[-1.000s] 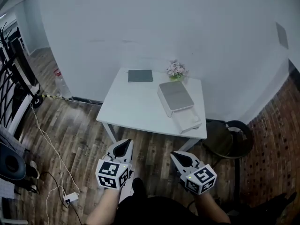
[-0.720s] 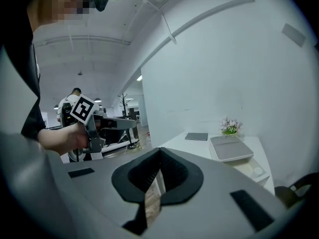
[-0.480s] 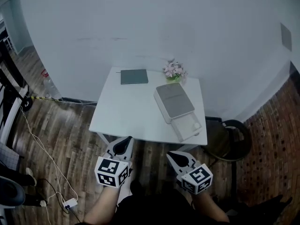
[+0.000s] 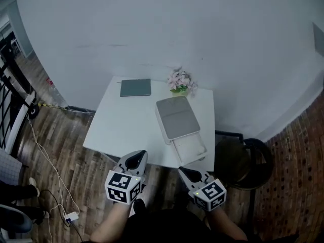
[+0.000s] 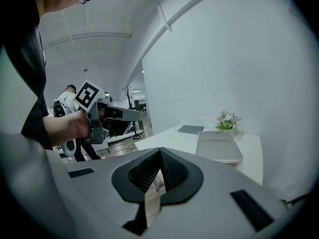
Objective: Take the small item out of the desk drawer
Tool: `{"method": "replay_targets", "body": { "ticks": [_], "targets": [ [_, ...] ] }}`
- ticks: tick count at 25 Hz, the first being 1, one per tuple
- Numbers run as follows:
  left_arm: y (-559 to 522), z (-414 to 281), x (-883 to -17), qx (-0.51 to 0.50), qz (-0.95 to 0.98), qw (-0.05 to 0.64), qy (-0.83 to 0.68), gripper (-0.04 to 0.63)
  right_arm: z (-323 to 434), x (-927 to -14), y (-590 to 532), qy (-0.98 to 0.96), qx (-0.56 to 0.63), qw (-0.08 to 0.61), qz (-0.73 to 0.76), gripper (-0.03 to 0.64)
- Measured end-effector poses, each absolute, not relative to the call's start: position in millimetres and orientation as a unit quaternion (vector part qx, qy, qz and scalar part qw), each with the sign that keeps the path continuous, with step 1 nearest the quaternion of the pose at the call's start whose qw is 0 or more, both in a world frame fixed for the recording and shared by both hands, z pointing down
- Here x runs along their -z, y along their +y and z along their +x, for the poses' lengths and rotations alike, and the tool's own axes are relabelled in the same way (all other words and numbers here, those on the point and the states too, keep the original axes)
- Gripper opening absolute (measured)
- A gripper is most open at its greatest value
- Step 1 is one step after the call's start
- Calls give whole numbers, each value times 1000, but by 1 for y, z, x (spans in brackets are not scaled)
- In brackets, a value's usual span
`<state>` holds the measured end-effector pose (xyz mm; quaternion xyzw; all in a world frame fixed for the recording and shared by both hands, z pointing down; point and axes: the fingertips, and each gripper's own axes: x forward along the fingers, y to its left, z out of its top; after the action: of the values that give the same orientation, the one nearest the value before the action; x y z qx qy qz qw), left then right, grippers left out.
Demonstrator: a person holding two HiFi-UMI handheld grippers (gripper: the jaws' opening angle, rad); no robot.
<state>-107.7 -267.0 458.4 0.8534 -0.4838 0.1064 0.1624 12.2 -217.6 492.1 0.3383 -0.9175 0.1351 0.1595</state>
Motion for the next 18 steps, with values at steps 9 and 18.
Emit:
{"method": "replay_targets", "body": {
  "ticks": [9, 18],
  "targets": [
    [-306, 10, -458, -124, 847, 154, -493, 11, 144, -487, -274, -920, -126, 153, 338, 5],
    [-315, 48, -476, -141, 853, 159, -477, 11, 189, -498, -295, -911, -140, 144, 359, 5]
  ]
}}
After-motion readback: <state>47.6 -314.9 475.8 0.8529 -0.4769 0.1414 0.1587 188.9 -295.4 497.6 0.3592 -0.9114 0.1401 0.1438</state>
